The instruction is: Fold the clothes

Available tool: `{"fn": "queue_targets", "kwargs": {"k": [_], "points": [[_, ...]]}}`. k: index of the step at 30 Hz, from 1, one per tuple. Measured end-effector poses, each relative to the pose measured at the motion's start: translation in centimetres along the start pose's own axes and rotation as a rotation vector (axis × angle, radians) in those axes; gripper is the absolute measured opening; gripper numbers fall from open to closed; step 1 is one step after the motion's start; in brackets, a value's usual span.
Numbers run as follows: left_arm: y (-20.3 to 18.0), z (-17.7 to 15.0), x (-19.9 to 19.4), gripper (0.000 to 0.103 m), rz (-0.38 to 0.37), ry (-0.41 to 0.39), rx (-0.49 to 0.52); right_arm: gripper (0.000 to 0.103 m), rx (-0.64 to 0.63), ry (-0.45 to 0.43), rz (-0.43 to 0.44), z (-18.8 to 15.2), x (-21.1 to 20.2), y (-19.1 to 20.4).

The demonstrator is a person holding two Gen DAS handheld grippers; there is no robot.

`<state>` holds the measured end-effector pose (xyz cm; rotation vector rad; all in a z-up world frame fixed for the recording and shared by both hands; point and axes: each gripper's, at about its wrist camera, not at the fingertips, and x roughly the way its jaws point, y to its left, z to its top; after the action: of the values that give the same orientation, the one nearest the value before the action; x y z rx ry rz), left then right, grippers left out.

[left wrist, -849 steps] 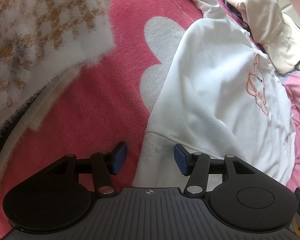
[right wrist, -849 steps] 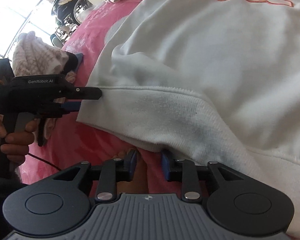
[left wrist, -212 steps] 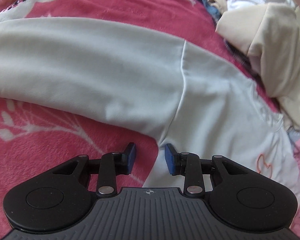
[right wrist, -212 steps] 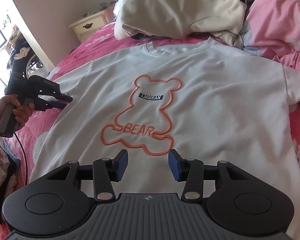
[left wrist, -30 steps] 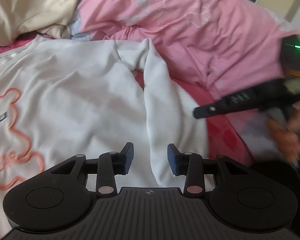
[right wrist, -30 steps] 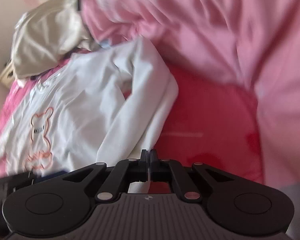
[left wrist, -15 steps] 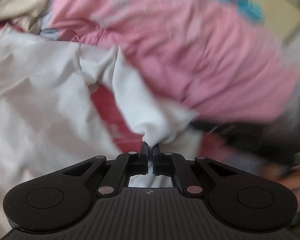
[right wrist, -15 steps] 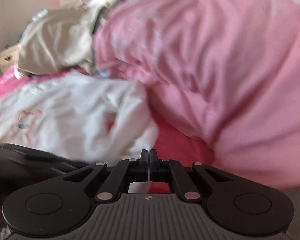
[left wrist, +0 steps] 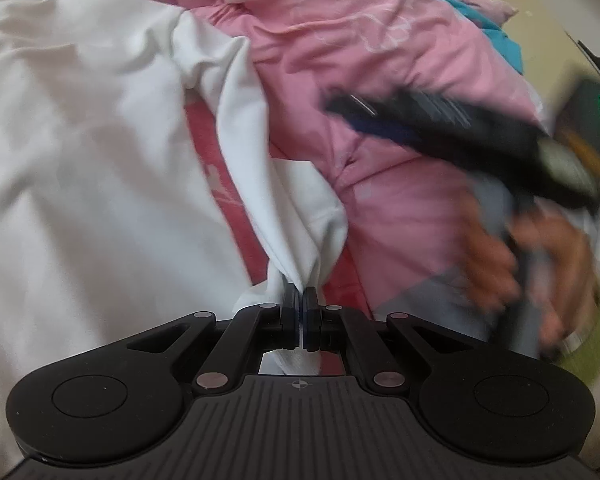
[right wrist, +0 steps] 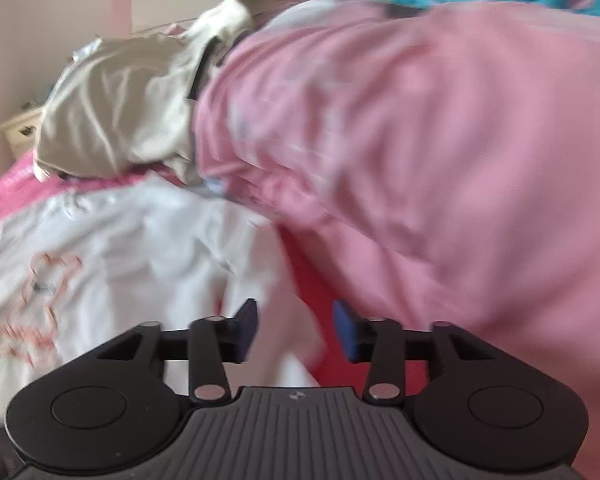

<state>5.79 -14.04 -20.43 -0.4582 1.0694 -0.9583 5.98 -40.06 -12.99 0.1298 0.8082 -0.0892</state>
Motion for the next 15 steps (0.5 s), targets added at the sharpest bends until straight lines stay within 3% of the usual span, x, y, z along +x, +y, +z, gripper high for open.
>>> {"fn": "queue_targets", "kwargs": {"k": [3,4,5,6,7,9,12,13,15], "points": [[0.3,0.0,-0.3,0.0,-0.01,-0.012,-0.014,0.051,0.022,0.08,0.051,1.8,5.3,1.2],[0.5,0.0,-0.5,0.0,-0.01,-0.017,-0.02,0.044,0.002,0.107,0.044,1.9,6.7,1.7],[0.7,0.1,-0.7,0.0,-0.007,-0.023,-0.024,0.016,-0.023,0.133,0.034,2.0,8.0,2.1],[0.9,0.2,-1.0,0.0,-0.002,-0.028,-0.024,0.004,-0.057,0.151,0.018,2.0,8.7,2.5],[1.1,0.3,-1.3,0.0,0.009,-0.033,-0.02,0.005,-0.104,0.147,0.002,1.9,8.8,3.0],[1.6,0.9,-2.4,0.0,0.049,-0.057,-0.006,0.004,-0.314,0.061,-0.085,1.5,7.6,5.2],[3.4,2.3,-5.4,0.001,0.071,-0.135,-0.029,0.004,-0.772,-0.132,-0.311,-0.7,5.3,9.4],[4.2,2.9,-6.3,0.001,0.095,-0.16,-0.037,0.005,-0.899,-0.19,-0.342,-1.8,4.7,10.4],[5.8,3.9,-8.0,0.001,0.142,-0.205,-0.058,0.005,-1.229,-0.282,-0.299,-5.5,3.8,12.0]]}}
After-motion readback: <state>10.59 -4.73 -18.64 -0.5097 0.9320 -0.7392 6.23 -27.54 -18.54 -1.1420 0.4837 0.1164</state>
